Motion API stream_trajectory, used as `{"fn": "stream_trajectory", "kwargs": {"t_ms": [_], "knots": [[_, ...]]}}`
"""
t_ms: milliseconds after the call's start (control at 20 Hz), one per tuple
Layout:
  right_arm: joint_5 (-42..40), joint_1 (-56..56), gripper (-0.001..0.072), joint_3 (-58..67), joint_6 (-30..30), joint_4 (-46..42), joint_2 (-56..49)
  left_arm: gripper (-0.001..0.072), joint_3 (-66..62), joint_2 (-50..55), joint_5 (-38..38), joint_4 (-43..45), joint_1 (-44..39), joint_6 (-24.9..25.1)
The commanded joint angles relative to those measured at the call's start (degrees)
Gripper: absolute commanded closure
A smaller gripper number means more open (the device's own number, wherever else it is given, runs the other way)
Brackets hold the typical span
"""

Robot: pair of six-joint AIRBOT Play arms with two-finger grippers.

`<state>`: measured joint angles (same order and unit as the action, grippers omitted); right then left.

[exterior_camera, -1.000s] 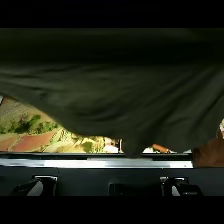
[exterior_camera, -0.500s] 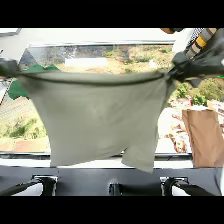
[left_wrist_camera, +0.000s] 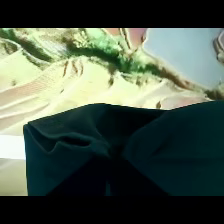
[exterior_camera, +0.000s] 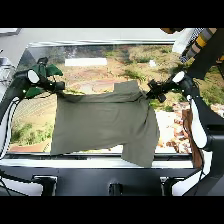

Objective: Fold the clothes and pants, and hang the long-sleeved shirts on hangers.

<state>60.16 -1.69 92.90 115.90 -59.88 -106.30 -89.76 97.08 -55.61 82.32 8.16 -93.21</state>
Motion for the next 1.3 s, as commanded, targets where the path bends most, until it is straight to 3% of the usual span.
{"fn": "stream_trajectory", "kwargs": {"t_ms": [0,50,100,150,350,550,800,1000,1250], "knots": [[1.03,-0.92,0.043,0.07,-5.92,1.18,-1.55,0.0537,-0.33,1.07,-0.17,-0.04,-0.09,-1.99],[3.72,-2.29,0.0321,0.07,-8.68,1.14,-0.66,0.043,-1.18,0.87,-2.89,-0.04,0.63,-1.99],[6.64,-4.15,0.027,0.07,-12.24,1.14,0.5,0.0272,-2.1,0.33,-6.14,-0.09,1.7,-1.97],[9.92,-6.73,0.027,0.07,-16.39,1.07,1.97,0.0171,-2.43,-0.79,-9.01,-0.07,3.02,-1.73],[25.24,-17.4,0.0314,-0.81,-38.01,0.66,7.67,0.0168,1.77,-7.26,-17.31,-0.13,8.85,-2.12],[26.08,-24.85,0.0294,-15.17,-41.88,3.32,13.64,0.0168,17.7,-18.45,-16.06,-4.0,13.31,-2.4],[21.99,-25.83,0.0296,-32.06,-47.21,5.53,15.34,0.0173,33.73,-32.81,-13.97,-7.13,14.86,-1.75],[16.37,-25.83,0.0296,-38.47,-52.65,10.16,15.34,0.0173,36.52,-35.17,-13.99,-7.1,14.86,-1.73],[15.3,-25.83,0.0297,-42.27,-54.25,11.04,15.34,0.0173,36.5,-35.15,-13.99,-7.32,14.84,-1.9]]}}
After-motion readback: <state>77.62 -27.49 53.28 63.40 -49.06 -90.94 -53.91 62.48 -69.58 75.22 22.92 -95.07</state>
